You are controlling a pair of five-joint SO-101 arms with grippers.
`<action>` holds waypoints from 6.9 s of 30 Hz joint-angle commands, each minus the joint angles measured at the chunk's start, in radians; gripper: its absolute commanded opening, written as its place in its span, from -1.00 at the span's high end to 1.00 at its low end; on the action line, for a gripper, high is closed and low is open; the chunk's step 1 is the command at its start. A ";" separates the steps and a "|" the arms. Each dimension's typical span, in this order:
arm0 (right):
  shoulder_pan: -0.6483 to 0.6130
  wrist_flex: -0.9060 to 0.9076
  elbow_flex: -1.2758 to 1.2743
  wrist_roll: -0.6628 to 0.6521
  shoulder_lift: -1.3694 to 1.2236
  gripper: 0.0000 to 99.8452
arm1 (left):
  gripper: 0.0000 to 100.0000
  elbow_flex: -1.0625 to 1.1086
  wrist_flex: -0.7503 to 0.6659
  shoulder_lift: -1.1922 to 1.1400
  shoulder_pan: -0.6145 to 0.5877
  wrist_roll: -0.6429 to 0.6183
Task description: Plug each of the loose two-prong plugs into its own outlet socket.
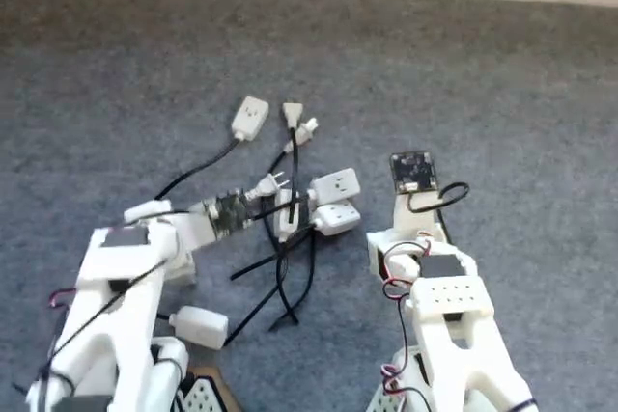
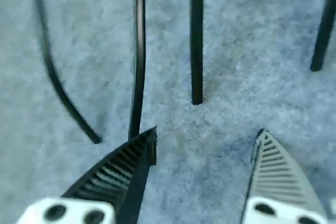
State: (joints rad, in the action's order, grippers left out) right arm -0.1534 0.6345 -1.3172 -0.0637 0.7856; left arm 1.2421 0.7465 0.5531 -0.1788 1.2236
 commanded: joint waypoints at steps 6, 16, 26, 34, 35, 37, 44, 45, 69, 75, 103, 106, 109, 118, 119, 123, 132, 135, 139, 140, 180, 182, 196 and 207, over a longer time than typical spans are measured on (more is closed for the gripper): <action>-0.013 -0.016 0.004 0.000 0.004 0.60 | 0.45 -0.128 0.118 -0.007 0.012 -0.068; -0.013 -0.016 0.004 0.000 0.004 0.60 | 0.90 -0.185 0.117 -0.005 -0.002 -0.101; -0.013 -0.016 0.004 0.000 0.004 0.60 | 0.86 -0.312 0.196 -0.005 -0.044 -0.175; -0.013 -0.016 0.005 0.000 0.004 0.60 | 0.65 -0.443 0.404 -0.004 -0.015 -0.247; -0.013 -0.016 0.005 0.000 0.004 0.60 | 0.65 -0.470 0.365 -0.004 -0.024 -0.328; -0.013 -0.016 0.005 0.000 0.004 0.60 | 0.64 -0.518 0.267 -0.004 -0.047 -0.488; -0.013 -0.016 0.004 0.000 0.004 0.60 | 0.64 -0.553 0.193 -0.005 -0.087 -0.594; -0.013 -0.016 0.004 0.000 0.004 0.60 | 0.64 -0.553 0.235 -0.005 -0.087 -0.566; -0.013 -0.016 0.005 -0.002 0.004 0.60 | 0.64 -0.231 0.664 -0.005 0.128 -0.006; -0.013 -0.016 0.004 -0.002 0.004 0.60 | 0.65 -0.131 0.417 -0.005 0.122 -0.021; -0.013 -0.016 0.004 -0.002 0.004 0.60 | 0.64 -0.498 0.862 -0.004 0.297 -0.161; -0.013 -0.016 0.004 -0.002 0.004 0.60 | 0.64 -0.456 0.865 -0.004 0.363 -0.161; -0.013 -0.016 0.004 -0.002 0.004 0.60 | 0.64 -0.387 0.862 -0.004 0.429 -0.161; -0.013 -0.016 0.005 -0.002 0.004 0.60 | 0.64 -0.131 0.620 -0.005 0.570 -0.169; -0.013 -0.016 0.005 -0.002 0.004 0.60 | 0.64 -0.114 0.595 -0.007 0.572 -0.169; -0.013 -0.016 0.005 -0.002 0.004 0.60 | 0.65 -0.058 0.491 -0.007 0.568 -0.169; -0.013 -0.016 0.004 -0.002 0.004 0.60 | 0.64 -0.185 0.364 -0.012 0.315 -0.138; -0.013 -0.016 0.004 -0.002 0.004 0.60 | 0.64 -0.268 0.362 -0.013 0.214 -0.081; -0.013 -0.016 0.004 -0.002 0.004 0.60 | 0.64 -0.349 0.361 -0.013 0.122 -0.049; -0.013 -0.016 0.004 -0.002 0.004 0.60 | 0.64 -0.364 0.364 -0.013 0.110 -0.051; -0.013 -0.016 0.004 -0.002 0.004 0.60 | 0.38 -0.211 0.086 -0.004 0.189 -0.140; -0.013 -0.016 0.004 -0.002 0.004 0.60 | 0.38 -0.239 0.101 -0.004 0.157 -0.141; -0.013 -0.016 0.010 -0.002 0.001 0.60 | 0.38 -0.714 0.608 -0.045 0.119 -0.727; -0.015 -0.016 0.005 -0.002 0.004 0.60 | 0.38 -0.984 0.661 -0.275 0.120 -0.812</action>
State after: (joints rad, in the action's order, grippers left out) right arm -0.1611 0.6345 -1.3172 -0.0637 0.7856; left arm 0.3092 1.4277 0.3399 -0.0575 0.3859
